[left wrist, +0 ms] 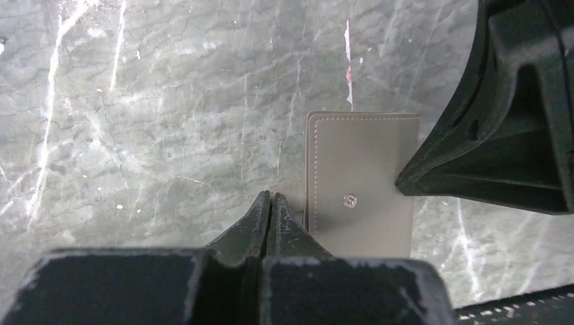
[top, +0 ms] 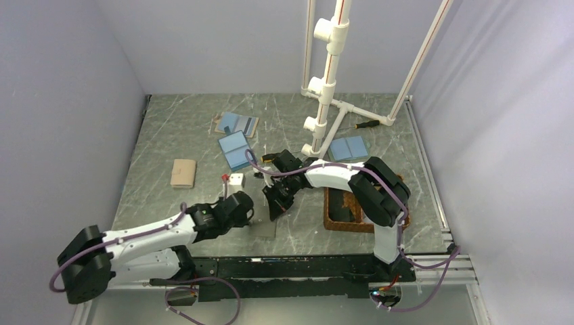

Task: Take the credit cards out of the card holder
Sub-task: Open the card holder at the center of the board.

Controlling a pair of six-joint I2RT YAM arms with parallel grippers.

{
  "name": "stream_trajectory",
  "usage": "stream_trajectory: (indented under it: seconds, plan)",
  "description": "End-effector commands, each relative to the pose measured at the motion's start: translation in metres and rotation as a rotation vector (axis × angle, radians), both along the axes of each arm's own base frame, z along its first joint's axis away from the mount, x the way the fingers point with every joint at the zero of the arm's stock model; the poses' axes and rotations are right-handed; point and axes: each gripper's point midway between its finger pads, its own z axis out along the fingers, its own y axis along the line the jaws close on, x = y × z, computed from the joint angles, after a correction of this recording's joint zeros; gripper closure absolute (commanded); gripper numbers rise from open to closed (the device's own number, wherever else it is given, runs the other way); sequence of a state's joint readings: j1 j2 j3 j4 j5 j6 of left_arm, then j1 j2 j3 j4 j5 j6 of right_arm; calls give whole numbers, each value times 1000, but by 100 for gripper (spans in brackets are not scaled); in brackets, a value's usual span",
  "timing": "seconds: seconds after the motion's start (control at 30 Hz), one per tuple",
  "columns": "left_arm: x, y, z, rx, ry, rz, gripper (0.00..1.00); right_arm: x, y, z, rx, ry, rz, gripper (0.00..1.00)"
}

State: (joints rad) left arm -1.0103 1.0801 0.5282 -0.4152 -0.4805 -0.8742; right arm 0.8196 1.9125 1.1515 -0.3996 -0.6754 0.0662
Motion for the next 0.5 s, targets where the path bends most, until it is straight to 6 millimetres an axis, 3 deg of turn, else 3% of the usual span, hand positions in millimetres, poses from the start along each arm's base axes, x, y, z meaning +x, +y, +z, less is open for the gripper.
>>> stream_trajectory:
  seconds: [0.0, 0.13, 0.3, 0.47]
  plan:
    - [-1, -8, 19, -171, -3, 0, 100, -6, 2, 17, 94, -47, 168, 90]
    - [-1, -9, 38, -261, -33, -7, 100, -19, 3, 50, 206, -61, 288, 79]
    - [0, -18, 60, -375, -72, -39, 100, -36, -7, 92, 335, -108, 462, 72]
    - [3, -38, 89, -476, -112, -115, 100, -45, -17, 116, 410, -176, 560, 70]
